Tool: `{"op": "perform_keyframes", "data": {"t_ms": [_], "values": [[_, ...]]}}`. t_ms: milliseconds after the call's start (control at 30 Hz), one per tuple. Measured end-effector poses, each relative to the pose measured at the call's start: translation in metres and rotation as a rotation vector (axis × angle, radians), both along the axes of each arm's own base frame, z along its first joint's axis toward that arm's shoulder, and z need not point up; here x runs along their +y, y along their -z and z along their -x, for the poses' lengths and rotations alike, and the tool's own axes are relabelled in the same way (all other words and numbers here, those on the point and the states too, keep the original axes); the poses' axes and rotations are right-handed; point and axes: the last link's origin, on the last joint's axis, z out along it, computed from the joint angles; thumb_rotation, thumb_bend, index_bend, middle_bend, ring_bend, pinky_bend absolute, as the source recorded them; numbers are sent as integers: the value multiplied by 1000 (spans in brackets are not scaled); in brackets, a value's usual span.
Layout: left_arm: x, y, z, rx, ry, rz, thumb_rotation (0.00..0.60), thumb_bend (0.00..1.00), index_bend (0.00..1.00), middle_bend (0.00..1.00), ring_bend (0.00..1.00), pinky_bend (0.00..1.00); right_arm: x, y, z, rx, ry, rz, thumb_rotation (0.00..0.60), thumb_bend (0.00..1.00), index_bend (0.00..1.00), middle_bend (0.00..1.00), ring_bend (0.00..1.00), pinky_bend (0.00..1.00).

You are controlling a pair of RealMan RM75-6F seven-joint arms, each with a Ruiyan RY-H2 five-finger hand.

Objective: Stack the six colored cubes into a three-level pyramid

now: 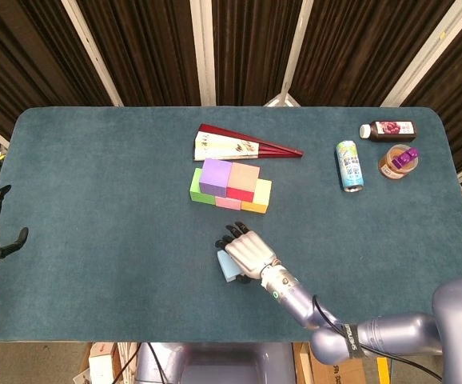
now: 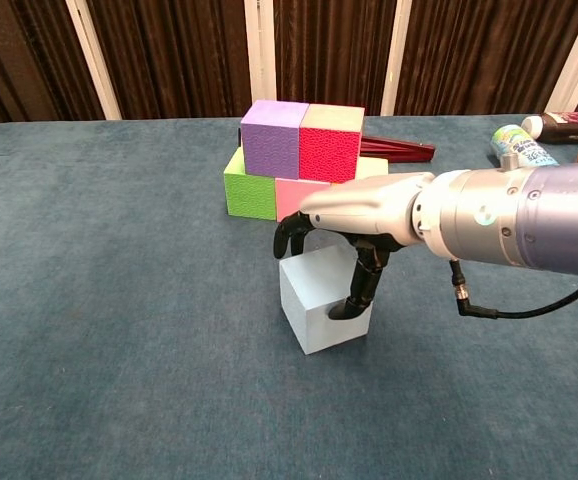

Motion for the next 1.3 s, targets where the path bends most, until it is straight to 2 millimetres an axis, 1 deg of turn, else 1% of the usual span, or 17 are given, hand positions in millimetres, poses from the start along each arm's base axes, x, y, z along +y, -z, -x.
{"op": "perform_keyframes", "data": {"t_ms": [167,367,433,633,767,867,967,1067,1167,1300], "values": [[0,0,0,0,-2,0,600,396,128,9,0,0,-1,-2,1,5,6,5,600,276,273,280,83,0],[0,2,-1,2,1,4,600,396,134,8,0,0,-2,-1,2,-2,9,7,600,279,405,368,170,0],[0,2,-1,2,0,4,600,396,134,7,0,0,-2,-1,2,-6,8,11,600,280,433,385,187,0],[0,2,-1,3,-2,5,600,396,134,6,0,0,0,-3,3,-13,8,13,600,280,437,391,193,0],[0,2,0,16,-4,13,600,396,133,8,0,0,-1,-12,1,-28,11,27,600,280,437,391,194,0],[-1,3,2,49,-19,23,600,396,129,8,0,0,-2,-25,0,-32,13,54,600,280,437,391,194,0],[-1,4,4,97,-52,33,600,396,117,8,0,0,-5,-43,2,-28,22,90,600,280,437,391,194,0],[-1,4,7,119,-92,47,600,396,111,8,0,0,-8,-66,5,-21,38,139,600,280,437,391,194,0],[1,6,9,117,-120,64,600,396,107,8,0,0,-12,-95,9,-21,63,203,600,280,439,391,194,0],[4,9,12,118,-143,94,600,396,106,6,0,0,-17,-144,12,-24,93,318,600,280,444,391,194,0]]}}
